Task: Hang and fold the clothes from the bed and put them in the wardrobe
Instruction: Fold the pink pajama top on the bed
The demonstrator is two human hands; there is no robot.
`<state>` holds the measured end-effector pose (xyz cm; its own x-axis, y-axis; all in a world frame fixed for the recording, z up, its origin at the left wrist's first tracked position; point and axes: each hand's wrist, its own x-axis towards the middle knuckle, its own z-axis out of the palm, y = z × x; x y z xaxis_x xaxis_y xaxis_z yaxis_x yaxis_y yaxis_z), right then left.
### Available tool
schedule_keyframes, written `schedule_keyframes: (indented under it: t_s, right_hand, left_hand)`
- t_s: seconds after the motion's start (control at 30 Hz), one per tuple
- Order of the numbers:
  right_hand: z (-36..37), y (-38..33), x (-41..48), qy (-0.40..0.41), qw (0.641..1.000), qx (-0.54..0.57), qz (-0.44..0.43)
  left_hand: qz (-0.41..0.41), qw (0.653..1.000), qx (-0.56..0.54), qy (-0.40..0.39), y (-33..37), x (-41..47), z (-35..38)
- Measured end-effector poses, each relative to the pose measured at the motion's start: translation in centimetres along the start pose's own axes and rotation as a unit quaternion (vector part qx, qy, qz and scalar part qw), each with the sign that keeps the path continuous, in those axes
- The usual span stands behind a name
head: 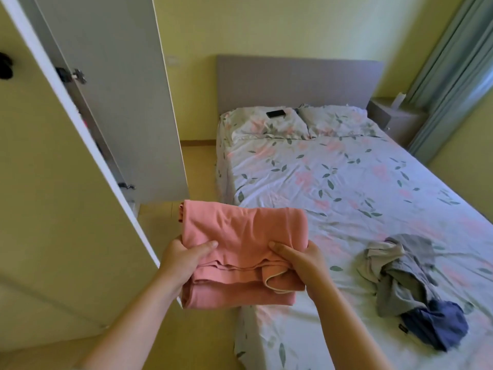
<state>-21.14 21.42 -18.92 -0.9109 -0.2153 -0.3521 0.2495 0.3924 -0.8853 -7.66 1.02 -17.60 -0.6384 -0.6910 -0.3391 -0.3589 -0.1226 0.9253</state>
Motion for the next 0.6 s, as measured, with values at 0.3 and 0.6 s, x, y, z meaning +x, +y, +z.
schedule_keyframes:
  t_s: [0.3, 0.6]
  right_hand:
    - [0.8, -6.0, 10.6, -0.015, 1.0, -0.011, -0.021]
    - [5.9, -12.0, 19.6, -0.009, 0.999, -0.008, -0.037]
  left_hand:
    - [0.019, 0.997, 0.024, 0.075, 5.1, 9.2, 3.6]
    - [0.079, 0.98, 0.025, 0.179, 8.1, 18.2, 4.4]
